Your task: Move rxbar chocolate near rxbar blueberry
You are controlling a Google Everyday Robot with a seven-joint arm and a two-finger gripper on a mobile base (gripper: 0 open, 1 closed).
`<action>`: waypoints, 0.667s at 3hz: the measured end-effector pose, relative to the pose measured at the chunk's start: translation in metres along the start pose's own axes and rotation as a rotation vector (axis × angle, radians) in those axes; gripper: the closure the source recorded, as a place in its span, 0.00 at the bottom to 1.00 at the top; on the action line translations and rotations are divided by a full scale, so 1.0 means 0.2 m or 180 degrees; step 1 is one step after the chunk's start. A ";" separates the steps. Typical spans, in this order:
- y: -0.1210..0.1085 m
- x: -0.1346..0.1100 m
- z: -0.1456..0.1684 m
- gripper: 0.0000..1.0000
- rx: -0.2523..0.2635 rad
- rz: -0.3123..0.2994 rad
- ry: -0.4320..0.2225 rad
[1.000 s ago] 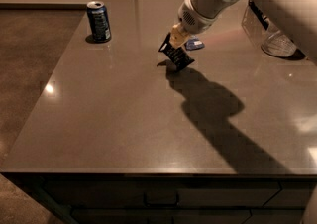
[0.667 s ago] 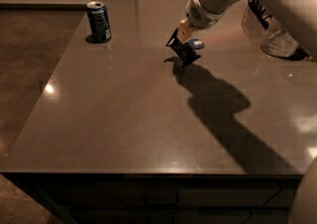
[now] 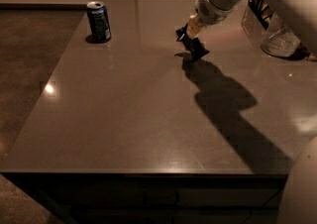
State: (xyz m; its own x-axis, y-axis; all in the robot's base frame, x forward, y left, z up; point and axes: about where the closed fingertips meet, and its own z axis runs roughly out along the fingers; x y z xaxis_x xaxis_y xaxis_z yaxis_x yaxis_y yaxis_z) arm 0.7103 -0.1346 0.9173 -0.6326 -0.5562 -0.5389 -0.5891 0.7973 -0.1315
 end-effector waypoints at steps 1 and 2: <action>0.01 0.00 0.01 0.15 -0.0008 -0.0005 0.0009; 0.01 0.00 0.02 0.00 -0.0016 -0.0008 0.0018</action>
Offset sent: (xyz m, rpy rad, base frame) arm 0.0002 0.0008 -0.0018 -0.0009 0.0027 0.0014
